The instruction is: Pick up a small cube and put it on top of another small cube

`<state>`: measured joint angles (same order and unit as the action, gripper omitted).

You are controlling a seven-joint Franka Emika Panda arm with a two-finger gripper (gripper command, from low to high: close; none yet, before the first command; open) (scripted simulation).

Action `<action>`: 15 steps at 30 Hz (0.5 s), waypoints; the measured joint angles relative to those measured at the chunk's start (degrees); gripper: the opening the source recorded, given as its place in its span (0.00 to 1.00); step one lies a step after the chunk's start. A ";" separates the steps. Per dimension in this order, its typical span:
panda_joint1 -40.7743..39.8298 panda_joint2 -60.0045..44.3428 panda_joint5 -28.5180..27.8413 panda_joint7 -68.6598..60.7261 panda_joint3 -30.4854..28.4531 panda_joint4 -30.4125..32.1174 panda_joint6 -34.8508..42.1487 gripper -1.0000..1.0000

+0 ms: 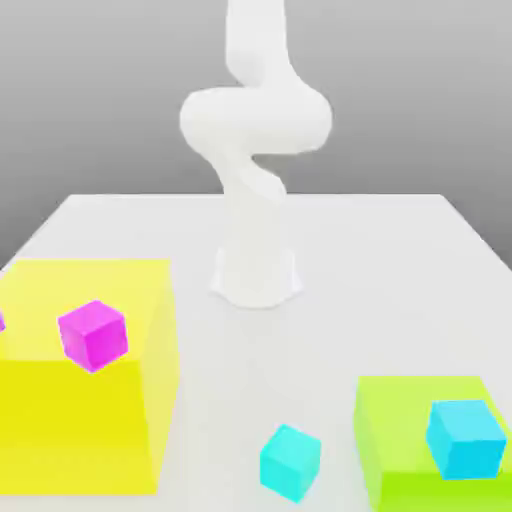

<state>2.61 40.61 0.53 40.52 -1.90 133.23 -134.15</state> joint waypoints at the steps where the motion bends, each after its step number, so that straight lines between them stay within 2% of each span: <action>1: 1.22 -2.25 0.13 -2.23 -0.90 0.63 -1.03 0.50; 7: 7.01 -14.87 2.00 -15.51 -5.22 4.12 -6.73 0.50; 15: 11.59 -31.58 5.49 -33.67 -7.85 8.68 -14.19 0.50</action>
<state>14.20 9.03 6.01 6.85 -9.75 141.91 -148.34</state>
